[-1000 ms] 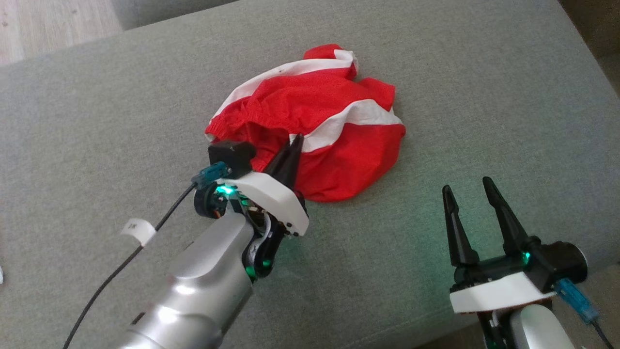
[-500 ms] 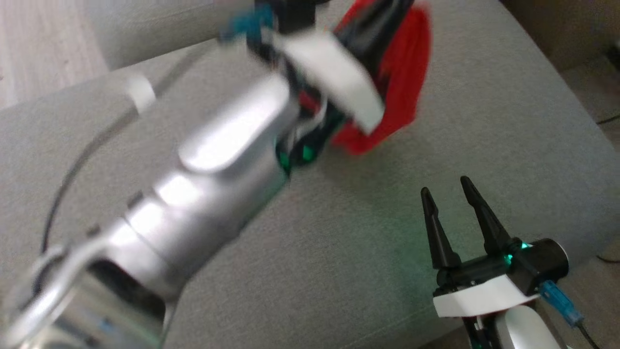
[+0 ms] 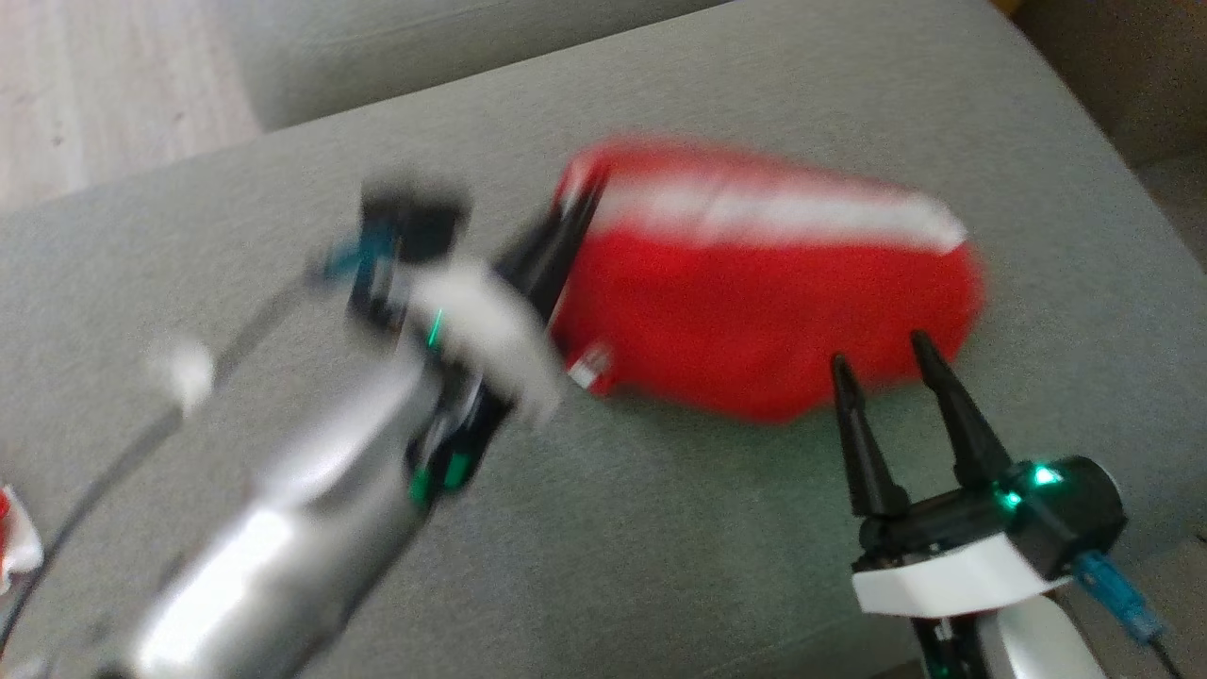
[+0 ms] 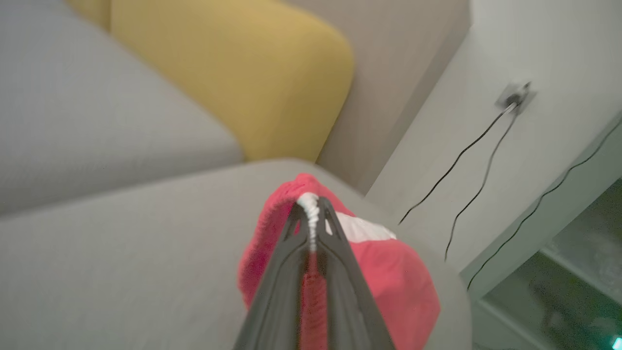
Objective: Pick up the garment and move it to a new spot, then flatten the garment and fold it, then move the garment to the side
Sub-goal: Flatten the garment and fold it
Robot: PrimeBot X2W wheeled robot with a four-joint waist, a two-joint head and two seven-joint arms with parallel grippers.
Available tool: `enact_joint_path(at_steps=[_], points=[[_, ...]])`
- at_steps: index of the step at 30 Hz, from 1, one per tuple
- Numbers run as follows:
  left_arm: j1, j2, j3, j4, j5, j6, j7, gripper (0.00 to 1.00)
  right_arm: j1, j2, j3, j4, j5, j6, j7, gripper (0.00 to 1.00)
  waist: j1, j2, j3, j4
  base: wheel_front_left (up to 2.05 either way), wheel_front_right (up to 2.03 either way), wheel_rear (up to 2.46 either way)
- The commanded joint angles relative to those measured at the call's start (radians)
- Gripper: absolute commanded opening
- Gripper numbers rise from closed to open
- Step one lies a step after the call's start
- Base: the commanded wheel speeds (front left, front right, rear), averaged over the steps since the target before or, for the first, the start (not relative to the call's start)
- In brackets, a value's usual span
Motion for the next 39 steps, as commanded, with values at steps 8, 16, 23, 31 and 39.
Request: enact_joint_path(at_steps=[8,16,23,31,39], points=[[0.223,0.17,-0.008,-0.078,0.067,0.086,-0.15,0.0,-0.045,-0.005,-0.044,-0.001,0.033,-0.001,0.0,1.0,0.0,0.0,0.089,0.152,0.0,0.0,0.0],[0.247,0.202,0.012,-0.051,0.168,0.132,-0.21,0.0,-0.176,-0.091,-0.063,0.242,0.124,-0.001,0.006,1.0,0.0,0.0,0.127,0.256,0.0,0.0,0.0],[0.236,0.158,0.054,0.012,0.189,0.116,-0.218,0.0,-0.303,-0.178,0.04,0.411,0.272,-0.001,0.092,1.0,0.0,0.0,0.136,0.299,0.0,0.0,0.0],[0.234,0.118,0.08,0.059,0.219,0.085,-0.219,0.0,-0.352,-0.228,0.145,0.476,0.398,-0.001,0.115,0.94,0.0,0.0,0.135,0.312,0.0,0.0,0.0],[0.247,0.097,0.123,0.087,0.252,0.06,-0.219,0.0,-0.356,-0.246,0.167,0.483,0.423,-0.001,0.067,0.0,0.0,0.0,0.125,0.305,0.0,0.0,0.0]])
